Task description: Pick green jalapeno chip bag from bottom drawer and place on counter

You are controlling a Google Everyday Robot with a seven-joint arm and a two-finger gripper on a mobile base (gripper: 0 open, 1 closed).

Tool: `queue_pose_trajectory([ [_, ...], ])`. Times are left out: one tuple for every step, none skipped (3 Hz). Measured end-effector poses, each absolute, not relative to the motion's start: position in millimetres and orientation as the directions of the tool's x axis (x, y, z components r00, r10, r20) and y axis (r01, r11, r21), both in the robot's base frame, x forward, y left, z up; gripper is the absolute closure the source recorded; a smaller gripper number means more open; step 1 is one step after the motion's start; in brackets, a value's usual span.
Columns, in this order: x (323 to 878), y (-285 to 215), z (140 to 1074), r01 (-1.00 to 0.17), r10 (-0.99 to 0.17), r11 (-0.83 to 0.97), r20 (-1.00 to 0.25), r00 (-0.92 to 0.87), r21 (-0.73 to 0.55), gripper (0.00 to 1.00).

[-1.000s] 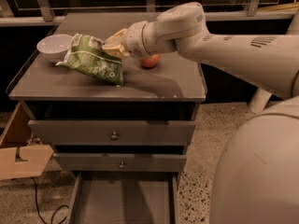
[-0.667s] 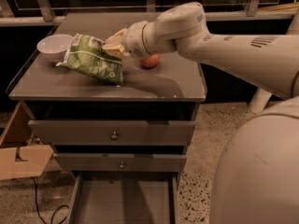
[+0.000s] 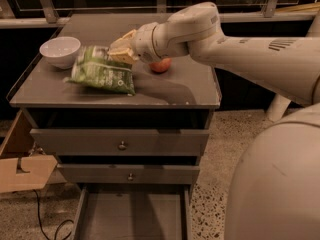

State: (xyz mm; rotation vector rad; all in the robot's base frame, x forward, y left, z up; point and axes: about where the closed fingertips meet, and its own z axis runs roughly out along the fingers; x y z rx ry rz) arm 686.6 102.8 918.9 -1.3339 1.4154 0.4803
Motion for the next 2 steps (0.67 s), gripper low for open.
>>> queue_pose_trajectory([
  [686.6, 102.8, 918.9, -0.885, -0.450, 0.289, -0.868, 0.210, -0.364, 0.04],
  [686.6, 102.8, 918.9, -0.885, -0.450, 0.289, -0.868, 0.210, -0.364, 0.00],
])
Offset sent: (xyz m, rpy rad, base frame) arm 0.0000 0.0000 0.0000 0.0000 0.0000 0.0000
